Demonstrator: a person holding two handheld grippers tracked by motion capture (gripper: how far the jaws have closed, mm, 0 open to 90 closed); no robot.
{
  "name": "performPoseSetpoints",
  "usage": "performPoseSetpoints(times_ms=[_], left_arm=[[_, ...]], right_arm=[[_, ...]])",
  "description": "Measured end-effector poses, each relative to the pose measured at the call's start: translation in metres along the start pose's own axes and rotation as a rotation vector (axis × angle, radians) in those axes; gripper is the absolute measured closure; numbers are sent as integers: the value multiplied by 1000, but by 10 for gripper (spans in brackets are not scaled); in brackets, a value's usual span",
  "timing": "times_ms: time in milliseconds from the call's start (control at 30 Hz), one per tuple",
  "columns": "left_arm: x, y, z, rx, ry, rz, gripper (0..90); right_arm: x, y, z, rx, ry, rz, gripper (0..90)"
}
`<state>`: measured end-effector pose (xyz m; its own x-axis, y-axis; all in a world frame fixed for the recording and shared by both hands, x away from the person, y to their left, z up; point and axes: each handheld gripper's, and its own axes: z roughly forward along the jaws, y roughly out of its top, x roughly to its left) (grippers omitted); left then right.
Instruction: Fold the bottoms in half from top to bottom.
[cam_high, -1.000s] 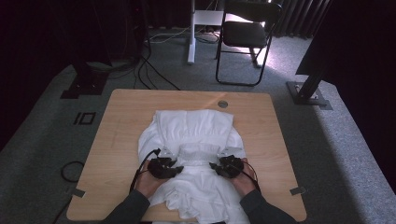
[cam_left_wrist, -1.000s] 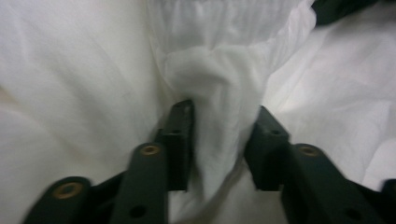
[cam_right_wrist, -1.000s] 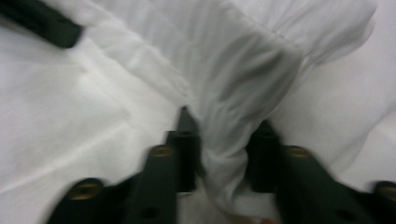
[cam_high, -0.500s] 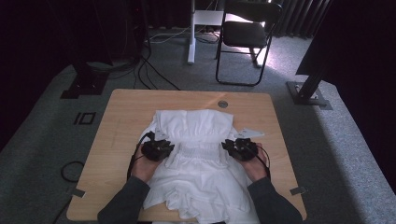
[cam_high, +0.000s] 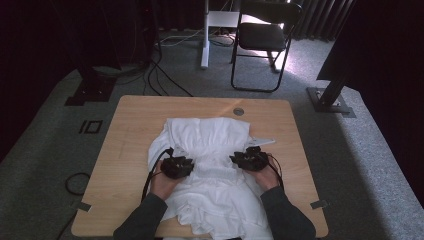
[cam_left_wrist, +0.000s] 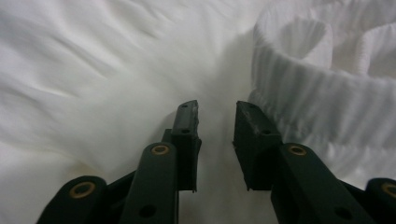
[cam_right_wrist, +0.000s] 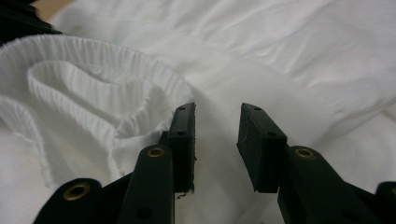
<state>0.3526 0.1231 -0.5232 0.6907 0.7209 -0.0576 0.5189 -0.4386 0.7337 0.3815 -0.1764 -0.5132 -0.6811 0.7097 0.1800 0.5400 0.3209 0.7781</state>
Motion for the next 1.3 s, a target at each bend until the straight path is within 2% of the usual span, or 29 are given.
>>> performPoseSetpoints(times_ms=[100,167,233,300,400,500,600,700,767,900,1000,1067,1100,1167,1233,1300], left_arm=[[-11,-8,-4,-1,-42,50,693],[-18,-13,-5,4,-71,81,692],[-23,-17,-6,17,-90,113,693],[-27,-21,-7,20,-103,126,693],[-31,-25,-10,15,-117,137,693],[-33,-28,-11,20,-130,133,692],[-32,-33,-12,24,-140,122,690],[-31,-39,-13,15,-143,98,689],[-31,-43,-14,7,-148,88,686],[-34,-46,-15,6,-161,74,678],[-37,-45,-18,13,-161,88,665],[-37,-39,-23,1,-136,109,628],[-35,-35,-25,-5,-125,114,607],[-28,-24,-30,-32,-88,110,588],[-16,-11,-32,-50,-44,106,585],[-2,2,-31,-66,6,88,585]], right_arm=[[9,-6,-11,-5,40,-34,621],[15,-5,-20,-19,24,-65,592],[17,-2,-26,-42,5,-72,559],[18,4,-31,-66,-2,-67,525],[21,10,-29,-77,-2,-69,522],[31,7,-21,-49,14,-82,531],[45,-5,-14,-13,43,-102,552],[58,-24,-10,32,60,-119,570],[64,-40,-8,78,47,-147,567],[65,-61,-3,117,64,-113,580],[67,-66,-3,129,75,-113,584],[67,-62,-4,146,79,-142,582],[67,-58,-6,130,67,-159,579],[63,-49,-10,85,20,-155,559],[51,-34,-12,33,-27,-115,537],[37,-17,-11,-2,-47,-78,520]])
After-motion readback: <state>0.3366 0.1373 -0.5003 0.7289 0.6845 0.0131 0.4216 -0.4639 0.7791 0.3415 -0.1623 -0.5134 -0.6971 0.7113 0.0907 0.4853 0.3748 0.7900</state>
